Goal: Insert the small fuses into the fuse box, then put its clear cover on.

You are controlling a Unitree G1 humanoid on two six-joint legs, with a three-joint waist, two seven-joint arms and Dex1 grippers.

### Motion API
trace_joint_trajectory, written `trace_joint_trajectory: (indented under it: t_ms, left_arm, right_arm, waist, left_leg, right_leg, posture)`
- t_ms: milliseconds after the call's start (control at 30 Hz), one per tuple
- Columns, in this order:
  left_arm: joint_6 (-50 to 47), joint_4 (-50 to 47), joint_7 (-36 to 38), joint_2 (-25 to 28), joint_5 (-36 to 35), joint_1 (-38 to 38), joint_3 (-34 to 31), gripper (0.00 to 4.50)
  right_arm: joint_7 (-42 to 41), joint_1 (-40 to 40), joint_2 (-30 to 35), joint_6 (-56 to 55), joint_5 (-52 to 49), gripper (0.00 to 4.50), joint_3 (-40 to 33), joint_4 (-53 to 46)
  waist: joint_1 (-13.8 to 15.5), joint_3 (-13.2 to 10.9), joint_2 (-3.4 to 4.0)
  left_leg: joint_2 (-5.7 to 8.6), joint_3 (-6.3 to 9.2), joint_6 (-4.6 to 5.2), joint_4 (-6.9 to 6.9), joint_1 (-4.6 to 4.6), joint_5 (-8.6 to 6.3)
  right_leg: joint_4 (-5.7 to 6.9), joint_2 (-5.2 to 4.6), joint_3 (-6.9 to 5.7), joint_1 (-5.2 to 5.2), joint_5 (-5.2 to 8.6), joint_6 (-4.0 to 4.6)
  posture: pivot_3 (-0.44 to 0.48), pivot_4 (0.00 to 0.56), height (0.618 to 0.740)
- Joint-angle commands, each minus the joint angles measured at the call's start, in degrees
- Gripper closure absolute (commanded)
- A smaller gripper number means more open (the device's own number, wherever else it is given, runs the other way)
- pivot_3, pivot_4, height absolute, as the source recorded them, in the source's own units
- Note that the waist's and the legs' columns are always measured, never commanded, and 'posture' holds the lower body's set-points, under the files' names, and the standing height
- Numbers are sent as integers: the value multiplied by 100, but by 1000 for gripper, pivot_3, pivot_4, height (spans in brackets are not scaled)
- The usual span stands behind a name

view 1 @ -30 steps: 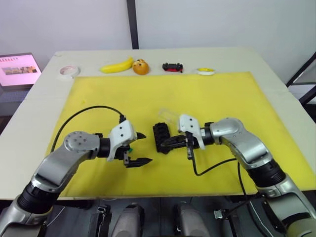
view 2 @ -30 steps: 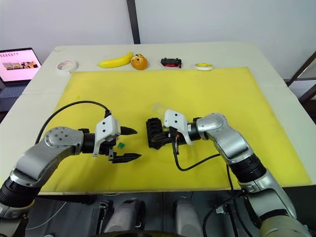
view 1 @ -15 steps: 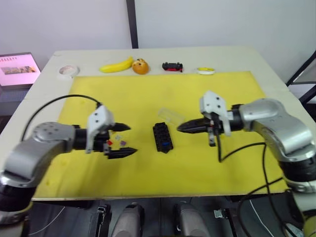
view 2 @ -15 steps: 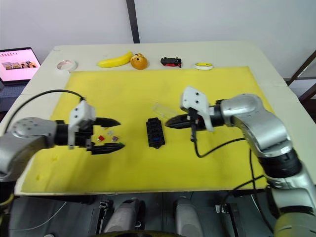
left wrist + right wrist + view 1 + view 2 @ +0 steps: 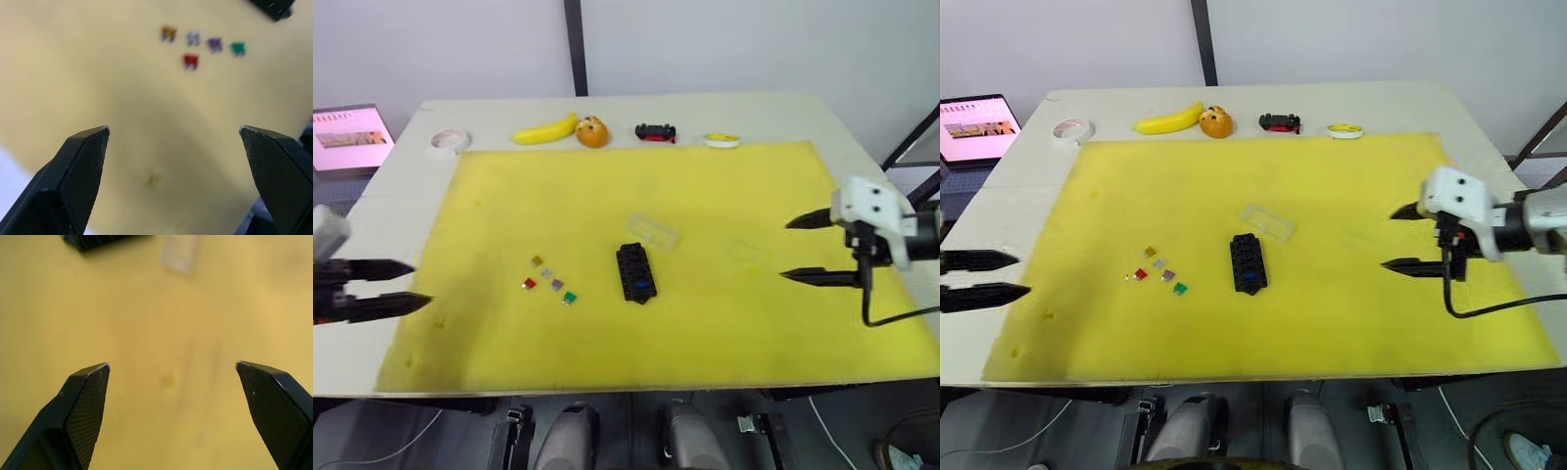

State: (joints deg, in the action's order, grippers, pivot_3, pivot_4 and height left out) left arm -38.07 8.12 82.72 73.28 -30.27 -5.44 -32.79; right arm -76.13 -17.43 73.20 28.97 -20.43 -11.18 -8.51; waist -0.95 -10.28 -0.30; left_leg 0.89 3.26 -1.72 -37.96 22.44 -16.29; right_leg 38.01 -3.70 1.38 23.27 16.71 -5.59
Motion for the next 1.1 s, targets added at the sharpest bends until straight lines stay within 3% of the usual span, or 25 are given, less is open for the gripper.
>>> trace_joint_trajectory:
  t_ms: [33, 333, 600, 733, 867, 1100]
  left_arm:
    - [448, 504, 230, 212, 264, -12, -238, 0]
    - [865, 591, 234, 89, 452, 194, 120, 0]
    - [335, -616, -225, -456, 68, 548, 626, 0]
    - [-872, -1053, -639, -994, -656, 818, 957, 0]
    - [-1782, -1393, -653, -1177, -1239, 796, 1185, 0]
    - [-3323, -713, -1404, -1632, -1716, 1704, 1693, 0]
  right_arm:
    - [-16, 110, 174, -258, 86, 71, -423, 115]
    - [113, 32, 65, -366, 76, 71, -251, 63]
    - [417, -1086, -498, 508, -418, 71, 500, -637]
    - [616, -1928, -1154, 1142, -839, 71, 1066, -1192]
    - [990, -2549, -1851, 1667, -1072, 71, 1523, -1596]
    - [1542, -3121, -2818, 1984, -1042, 71, 2119, -1822]
  waist:
    - [-3, 0, 1]
    - [-3, -2, 3]
    - [-11, -6, 11]
    - [-17, -7, 14]
    - [-17, -7, 9]
    - [20, -2, -1]
  left_leg:
    - [-1, 0, 0, 0, 0, 0]
    - [-5, -3, -1, 0, 0, 0]
    - [-11, -3, -1, 0, 3, -1]
    - [-12, -2, -1, 1, 7, -1]
    - [-17, 5, -1, 0, 11, -1]
    - [-11, 14, -3, -6, 11, 0]
  right_leg:
    - [0, 0, 0, 0, 0, 0]
    - [1, -2, 2, 2, 0, 0]
    - [4, 0, 6, 7, -1, -1]
    - [6, 1, 6, 13, -1, -1]
    - [8, 2, 4, 17, -1, -1]
    - [12, 4, -2, 13, -2, 0]
  posture:
    - [0, 150, 740]
    - [0, 150, 740]
    - [0, 150, 740]
    - [0, 150, 740]
    - [0, 150, 740]
    - [0, 150, 740]
